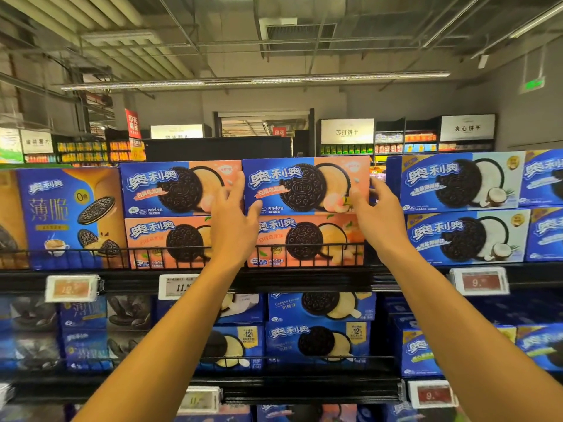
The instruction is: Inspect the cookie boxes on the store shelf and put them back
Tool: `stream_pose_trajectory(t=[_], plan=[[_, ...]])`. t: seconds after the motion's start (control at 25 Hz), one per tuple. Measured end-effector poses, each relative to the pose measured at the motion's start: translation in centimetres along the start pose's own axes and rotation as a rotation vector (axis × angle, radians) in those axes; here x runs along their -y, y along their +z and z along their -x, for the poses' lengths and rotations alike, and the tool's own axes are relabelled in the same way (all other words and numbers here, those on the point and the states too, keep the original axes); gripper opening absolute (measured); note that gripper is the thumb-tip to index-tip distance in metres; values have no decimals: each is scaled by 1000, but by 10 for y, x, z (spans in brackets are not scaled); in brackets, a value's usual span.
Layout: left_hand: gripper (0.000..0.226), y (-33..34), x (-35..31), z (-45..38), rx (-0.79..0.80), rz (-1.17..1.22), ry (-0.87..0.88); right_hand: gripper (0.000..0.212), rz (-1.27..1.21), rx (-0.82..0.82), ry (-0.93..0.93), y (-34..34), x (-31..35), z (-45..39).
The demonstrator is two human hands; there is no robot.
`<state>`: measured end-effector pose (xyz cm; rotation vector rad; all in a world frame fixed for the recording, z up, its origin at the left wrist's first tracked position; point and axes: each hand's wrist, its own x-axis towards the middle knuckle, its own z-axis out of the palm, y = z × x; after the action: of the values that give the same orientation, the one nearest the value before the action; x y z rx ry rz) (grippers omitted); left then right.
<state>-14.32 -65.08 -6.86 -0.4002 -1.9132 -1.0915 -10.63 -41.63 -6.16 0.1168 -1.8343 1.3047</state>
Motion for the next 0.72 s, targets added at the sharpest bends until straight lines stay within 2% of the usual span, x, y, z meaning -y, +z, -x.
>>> stream_pose_trajectory(t=[0.28, 0.52, 0.64, 0.72], plan=[[69, -2, 1, 0, 40, -8, -5, 31, 2, -7, -21, 0, -5, 0], [67, -5, 0, 4, 54, 26, -4, 39, 52, -23, -27, -3, -6, -1], [66, -12, 0, 4, 104, 146, -35, 38, 57, 24, -2, -6, -1, -1], [66, -21, -4, 9, 112, 266, -85, 45, 12, 47, 53, -10, 9, 5]])
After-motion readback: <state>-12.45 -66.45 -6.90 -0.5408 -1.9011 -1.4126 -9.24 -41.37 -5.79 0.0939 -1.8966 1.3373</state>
